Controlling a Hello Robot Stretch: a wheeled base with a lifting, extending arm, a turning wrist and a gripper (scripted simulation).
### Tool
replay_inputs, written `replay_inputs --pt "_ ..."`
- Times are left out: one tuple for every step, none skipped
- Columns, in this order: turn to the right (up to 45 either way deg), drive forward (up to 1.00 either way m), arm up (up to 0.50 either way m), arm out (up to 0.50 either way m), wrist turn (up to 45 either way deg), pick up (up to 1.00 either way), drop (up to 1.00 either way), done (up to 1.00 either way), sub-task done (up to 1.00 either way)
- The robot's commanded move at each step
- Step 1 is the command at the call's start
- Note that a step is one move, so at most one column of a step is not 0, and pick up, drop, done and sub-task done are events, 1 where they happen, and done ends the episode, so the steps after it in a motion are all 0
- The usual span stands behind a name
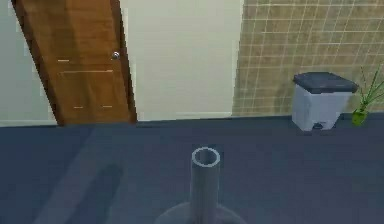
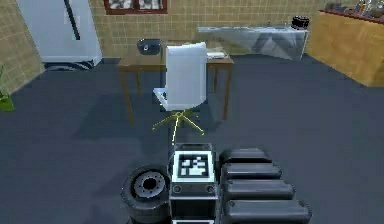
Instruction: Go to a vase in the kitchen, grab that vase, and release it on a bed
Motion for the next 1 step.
replay_inputs --pt "45.0 0.0 0.0 0.0 0.0 0.0 0.0 0.0 0.0"
